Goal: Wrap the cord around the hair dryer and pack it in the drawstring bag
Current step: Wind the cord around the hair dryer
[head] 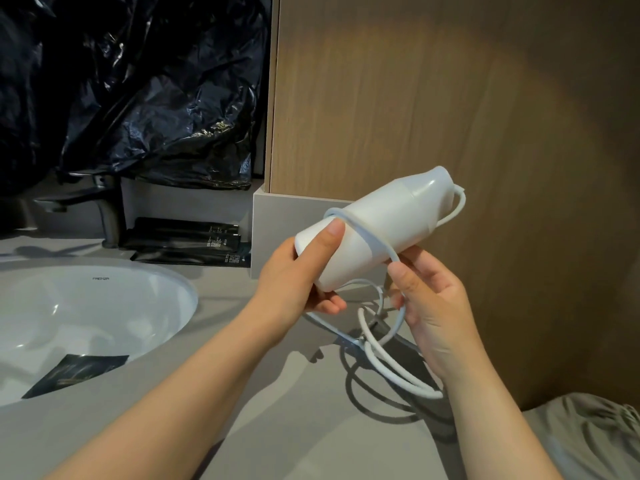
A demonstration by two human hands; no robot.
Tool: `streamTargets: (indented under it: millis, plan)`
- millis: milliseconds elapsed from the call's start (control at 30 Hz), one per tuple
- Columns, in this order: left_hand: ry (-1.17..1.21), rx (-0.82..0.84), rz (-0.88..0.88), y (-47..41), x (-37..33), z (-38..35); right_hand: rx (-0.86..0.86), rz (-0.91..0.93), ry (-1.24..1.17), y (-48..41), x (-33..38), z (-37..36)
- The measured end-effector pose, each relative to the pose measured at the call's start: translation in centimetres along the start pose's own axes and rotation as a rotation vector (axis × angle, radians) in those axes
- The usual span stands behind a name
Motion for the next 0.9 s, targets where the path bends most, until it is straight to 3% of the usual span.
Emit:
streamTargets:
  millis: [100, 200, 433, 533, 633, 733, 800, 900]
  plan:
    - [0.005, -0.004, -0.009, -0.1, 0.1, -0.1, -0.084, -0.058, 0.051, -0.2, -0.6, 0.4]
    - [-0.005, 0.071, 0.032, 0.0, 0.0, -0.2, -0.025, -0.15, 0.086, -0.1, -1.4, 0.3]
    - [-0.001, 0.107, 0.115, 0.2, 0.2, -0.6, 0.026, -0.141, 0.068, 0.2, -1.0, -0.1]
    - [-0.082, 0.034, -0.021, 0.4, -0.2, -0.4, -0.012, -0.118, 0.056, 0.1, -1.0, -0.1]
    - [-0.337, -0.122, -0.24, 0.7, -0.6, 0.2, -0.065, -0.123, 0.062, 0.1, -1.0, 0.1]
    - [-0.451, -0.15, -0.352, 1.1, -0.8, 0.3, -0.099, -0.134, 0.092, 0.1, -1.0, 0.4]
    - [-0.384, -0.144, -0.344, 1.1, -0.8, 0.2, -0.075, -0.118, 0.074, 0.1, -0.8, 0.4]
    - [-0.123, -0.093, -0.194, 0.9, -0.7, -0.1, -0.049, -0.084, -0.015, 0.1, -0.3, 0.4]
Point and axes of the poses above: each hand's wrist, its own y-axis away from the middle knuckle, its own z-axis out of the back of the hand, x = y × z, the point moved 3 cm from there along -y, towards the middle knuckle, and after that the axes turned 10 degrees about z, right-handed, at the moved point
